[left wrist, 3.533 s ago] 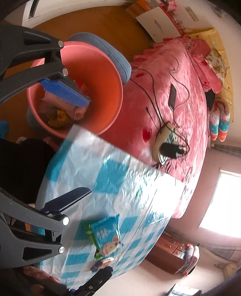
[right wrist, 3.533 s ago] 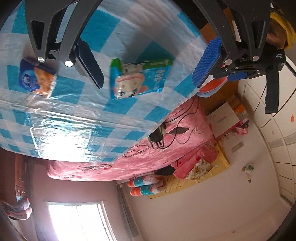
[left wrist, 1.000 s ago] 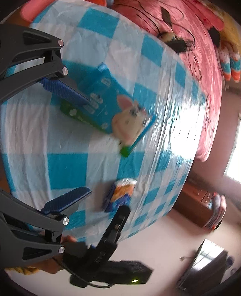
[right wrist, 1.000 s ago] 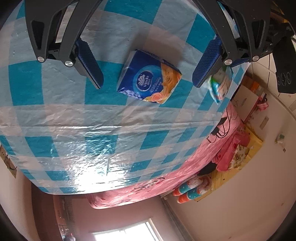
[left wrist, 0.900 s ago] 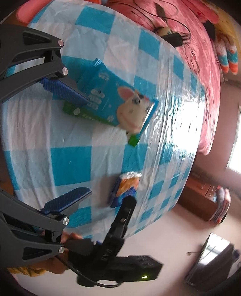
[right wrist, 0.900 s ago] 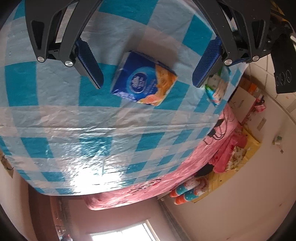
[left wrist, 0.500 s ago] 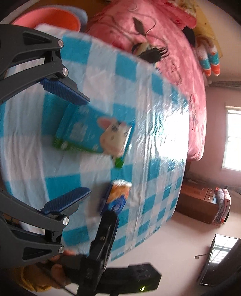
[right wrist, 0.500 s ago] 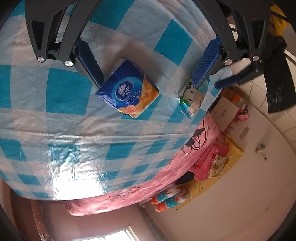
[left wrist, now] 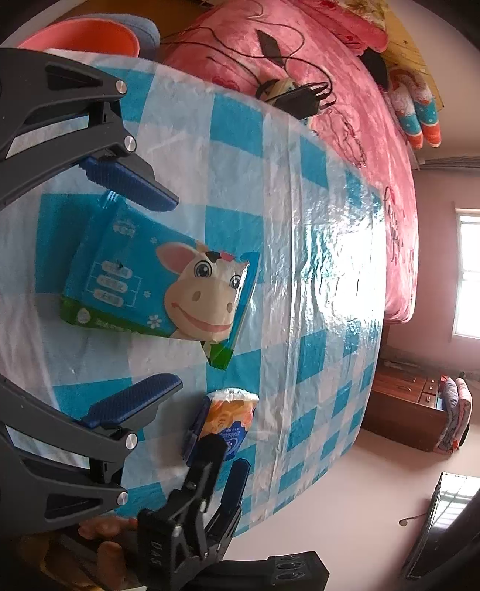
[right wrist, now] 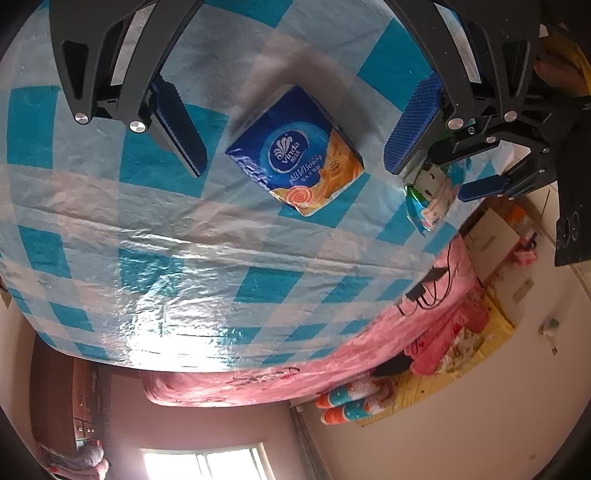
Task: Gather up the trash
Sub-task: 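Close the left tool on the blue cow-printed wipes pack and lift it, then grasp the blue Vinda tissue pack with the right tool while the left tool holds the wipes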
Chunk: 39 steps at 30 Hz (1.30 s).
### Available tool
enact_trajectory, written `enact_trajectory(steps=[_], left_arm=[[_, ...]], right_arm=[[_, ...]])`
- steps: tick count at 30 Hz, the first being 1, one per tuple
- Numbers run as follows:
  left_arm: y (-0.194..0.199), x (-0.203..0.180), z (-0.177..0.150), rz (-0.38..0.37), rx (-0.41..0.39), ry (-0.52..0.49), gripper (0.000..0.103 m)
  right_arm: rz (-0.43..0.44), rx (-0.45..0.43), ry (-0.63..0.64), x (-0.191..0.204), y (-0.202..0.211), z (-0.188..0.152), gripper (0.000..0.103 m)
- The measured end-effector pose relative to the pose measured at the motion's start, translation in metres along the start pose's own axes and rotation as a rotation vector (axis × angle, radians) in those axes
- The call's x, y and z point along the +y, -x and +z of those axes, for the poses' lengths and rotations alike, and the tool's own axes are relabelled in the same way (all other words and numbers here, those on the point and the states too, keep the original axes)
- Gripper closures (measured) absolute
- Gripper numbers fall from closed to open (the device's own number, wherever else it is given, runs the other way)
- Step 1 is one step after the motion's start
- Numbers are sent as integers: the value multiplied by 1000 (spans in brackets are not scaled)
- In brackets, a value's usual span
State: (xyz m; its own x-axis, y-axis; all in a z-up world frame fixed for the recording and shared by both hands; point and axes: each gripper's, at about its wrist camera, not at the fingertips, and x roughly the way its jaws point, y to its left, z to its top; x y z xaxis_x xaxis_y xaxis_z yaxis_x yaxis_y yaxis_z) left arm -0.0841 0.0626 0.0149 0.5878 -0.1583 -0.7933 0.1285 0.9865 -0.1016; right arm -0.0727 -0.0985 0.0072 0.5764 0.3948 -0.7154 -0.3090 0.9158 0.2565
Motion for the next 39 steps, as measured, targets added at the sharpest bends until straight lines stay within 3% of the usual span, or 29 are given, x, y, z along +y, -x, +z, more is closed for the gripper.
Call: enact_trajectory(steps=[3,8,11,18,33,39], left_arm=[[-5,0,1,10,6,8,15],[-11,1,2,48,10,26,40],[-12,5,0,51,5,45,44],[-7,8,-3,37,-2,80,49],[9,20,-11,-6,-23,155,54],[18,20,-12,-21,-43,152,55]], right_arm=[[-16,16,4,3,-6,3,8],[-54,36,52,13,-13,4,8],[-65,44,73,16,-15,3,9],[-112,46,134,27,-17,0,43],[-105,0,155,31,-10,-1,79],[-115,-21,168,33,-6,-3,85]])
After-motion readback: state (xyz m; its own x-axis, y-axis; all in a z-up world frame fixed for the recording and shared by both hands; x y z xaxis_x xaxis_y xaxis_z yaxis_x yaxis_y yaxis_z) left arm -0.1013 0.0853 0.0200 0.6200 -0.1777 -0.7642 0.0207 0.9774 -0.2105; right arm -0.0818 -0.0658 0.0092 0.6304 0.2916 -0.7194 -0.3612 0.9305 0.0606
